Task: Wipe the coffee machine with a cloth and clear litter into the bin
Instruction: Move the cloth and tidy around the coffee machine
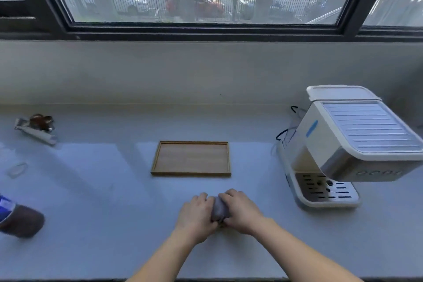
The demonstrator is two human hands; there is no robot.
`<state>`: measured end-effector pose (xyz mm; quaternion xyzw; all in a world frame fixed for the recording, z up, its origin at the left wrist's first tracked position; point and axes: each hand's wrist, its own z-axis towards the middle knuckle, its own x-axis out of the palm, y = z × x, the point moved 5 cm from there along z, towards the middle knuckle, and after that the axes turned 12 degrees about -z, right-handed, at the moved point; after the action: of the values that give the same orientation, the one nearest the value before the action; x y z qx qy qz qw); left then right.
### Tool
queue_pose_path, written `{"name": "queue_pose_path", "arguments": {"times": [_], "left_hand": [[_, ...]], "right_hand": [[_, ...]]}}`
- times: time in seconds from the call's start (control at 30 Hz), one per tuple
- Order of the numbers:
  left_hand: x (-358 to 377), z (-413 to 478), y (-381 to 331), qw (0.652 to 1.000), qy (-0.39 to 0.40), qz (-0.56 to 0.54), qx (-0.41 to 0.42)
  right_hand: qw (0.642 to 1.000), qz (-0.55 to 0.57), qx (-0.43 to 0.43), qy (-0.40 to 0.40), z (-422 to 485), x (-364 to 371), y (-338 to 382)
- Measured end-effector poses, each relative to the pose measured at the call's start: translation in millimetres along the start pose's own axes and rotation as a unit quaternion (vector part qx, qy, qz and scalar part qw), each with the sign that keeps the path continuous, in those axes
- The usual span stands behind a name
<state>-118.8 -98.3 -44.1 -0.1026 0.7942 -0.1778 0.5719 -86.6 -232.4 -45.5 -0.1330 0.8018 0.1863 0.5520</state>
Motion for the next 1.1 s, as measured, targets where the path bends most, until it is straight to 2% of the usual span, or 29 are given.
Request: {"name": "queue_pose_path", "arguments": {"times": [0.23,0.47,0.63,1.1], "left_hand": [[0.4,17.7,5.5,0.999,0.012,-0.037,0.036],[-7.2,35.2,15.2,0.994,-0.003,-0.103,0.019],[-35.9,45.0,22.5,0.989,-0.046,-0.134,0.034],[-120.5,95.9,47.3,0.983,-0.12,-0.122,0.061]], "right_hand": [[0.999,-0.026,0.027,-0.02,7.7,4.0,3.2],[1.0,0.015,0.01,-0.015,22.4,-7.6,1.8],[0.997,0.06,-0.014,-0.046,40.9,-32.1,4.7],[0.991,0.06,-0.035,-0.116,116.2,-103.6,22.2]]}}
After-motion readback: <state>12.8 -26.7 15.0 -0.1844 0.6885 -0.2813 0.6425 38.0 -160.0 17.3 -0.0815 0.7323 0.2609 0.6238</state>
